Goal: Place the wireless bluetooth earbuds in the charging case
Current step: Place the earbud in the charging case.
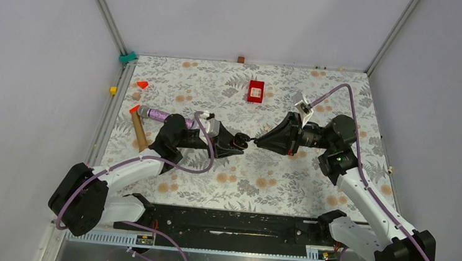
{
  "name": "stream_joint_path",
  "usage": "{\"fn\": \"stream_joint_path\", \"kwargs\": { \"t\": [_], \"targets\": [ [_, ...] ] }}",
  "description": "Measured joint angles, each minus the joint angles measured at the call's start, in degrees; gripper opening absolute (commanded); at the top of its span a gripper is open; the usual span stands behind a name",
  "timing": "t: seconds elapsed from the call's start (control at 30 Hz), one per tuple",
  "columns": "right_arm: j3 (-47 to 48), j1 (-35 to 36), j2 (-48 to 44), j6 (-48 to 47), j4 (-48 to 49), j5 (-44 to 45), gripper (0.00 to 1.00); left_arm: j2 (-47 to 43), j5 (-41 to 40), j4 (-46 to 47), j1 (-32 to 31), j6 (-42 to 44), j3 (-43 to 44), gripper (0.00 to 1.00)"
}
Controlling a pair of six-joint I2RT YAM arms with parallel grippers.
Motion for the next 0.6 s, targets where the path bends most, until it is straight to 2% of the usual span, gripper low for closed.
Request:
{"fn": "stream_joint_path", "kwargs": {
  "t": [0.23,0.6],
  "targets": [
    [-1.1,1.8,0.9,1.1,2.0,0.1,0.18,0.5,1.8,5.9,0.2,-7.0,0.0,0.00],
    [-1.2,4.9,3.0,2.3,4.4,1.2,0.18,1.4,1.8,5.9,0.2,-8.2,0.0,0.00]
  ]
}}
